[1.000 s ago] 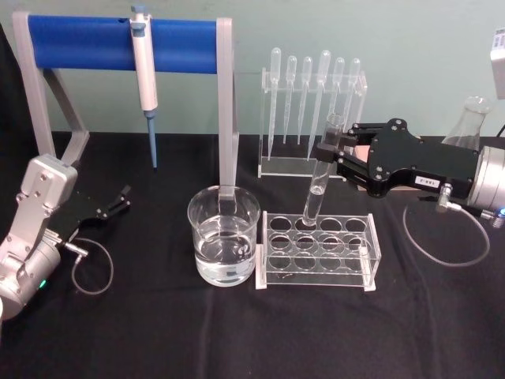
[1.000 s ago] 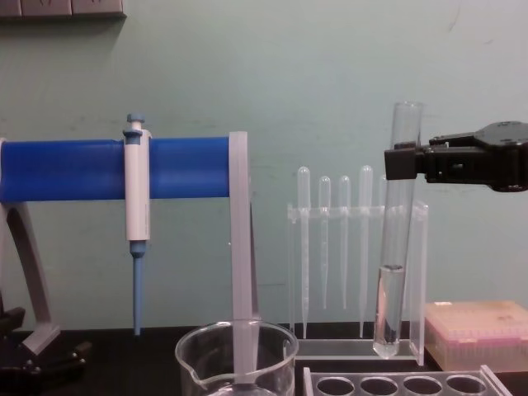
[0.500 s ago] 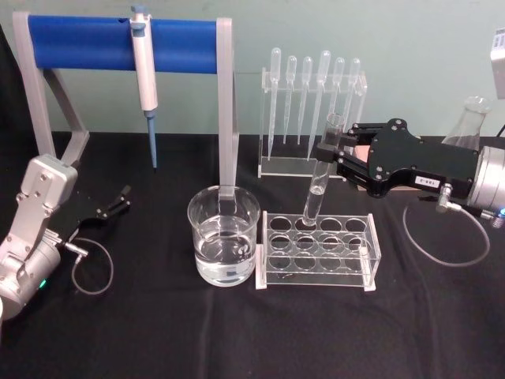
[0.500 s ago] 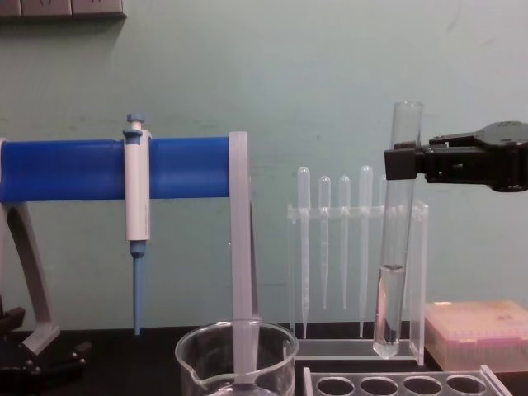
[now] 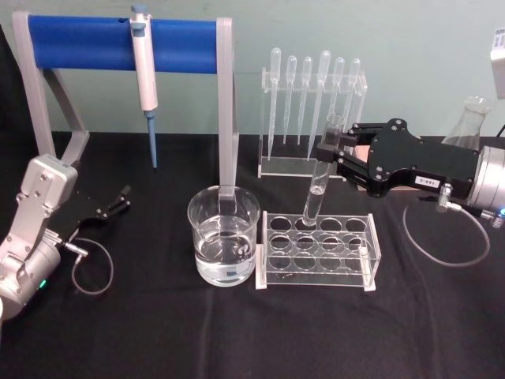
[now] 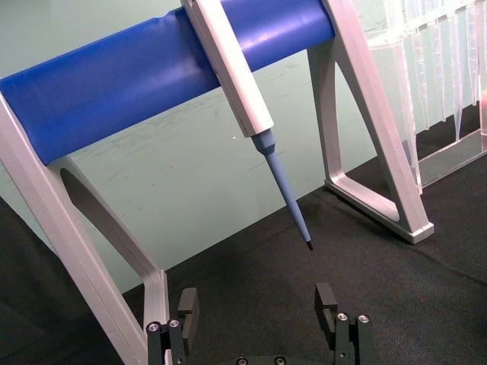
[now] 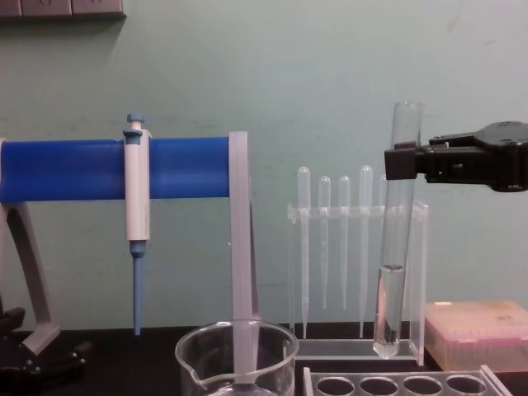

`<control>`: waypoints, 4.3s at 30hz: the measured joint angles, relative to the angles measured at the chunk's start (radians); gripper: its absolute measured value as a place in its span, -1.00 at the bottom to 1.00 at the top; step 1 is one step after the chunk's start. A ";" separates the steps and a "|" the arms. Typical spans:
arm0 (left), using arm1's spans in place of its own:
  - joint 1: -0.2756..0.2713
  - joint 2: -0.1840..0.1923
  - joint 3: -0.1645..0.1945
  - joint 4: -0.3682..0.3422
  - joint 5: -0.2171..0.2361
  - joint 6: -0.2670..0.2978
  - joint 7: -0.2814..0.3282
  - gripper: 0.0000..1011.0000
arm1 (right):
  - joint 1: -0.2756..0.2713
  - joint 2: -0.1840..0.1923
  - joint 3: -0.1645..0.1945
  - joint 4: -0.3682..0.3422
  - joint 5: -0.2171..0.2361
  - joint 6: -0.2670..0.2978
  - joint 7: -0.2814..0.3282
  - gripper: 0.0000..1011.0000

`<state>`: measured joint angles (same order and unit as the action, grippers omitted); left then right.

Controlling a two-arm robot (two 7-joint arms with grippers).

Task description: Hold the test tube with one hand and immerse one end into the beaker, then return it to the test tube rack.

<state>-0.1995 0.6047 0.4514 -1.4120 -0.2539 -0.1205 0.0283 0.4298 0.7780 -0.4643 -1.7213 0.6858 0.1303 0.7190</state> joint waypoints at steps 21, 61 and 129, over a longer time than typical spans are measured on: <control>0.000 0.000 0.000 0.000 0.000 0.000 0.000 0.98 | 0.005 0.000 -0.002 0.000 0.000 -0.001 0.000 -0.52; 0.000 0.000 0.000 0.000 0.000 0.000 0.000 0.98 | 0.192 -0.241 -0.233 0.207 -0.070 -0.025 0.010 -0.52; 0.000 0.000 0.000 0.000 0.000 0.000 0.000 0.98 | 0.098 -0.323 -0.207 0.344 -0.191 -0.116 0.005 -0.52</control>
<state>-0.1996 0.6047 0.4514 -1.4120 -0.2539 -0.1205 0.0283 0.5277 0.4550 -0.6712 -1.3777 0.4948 0.0145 0.7245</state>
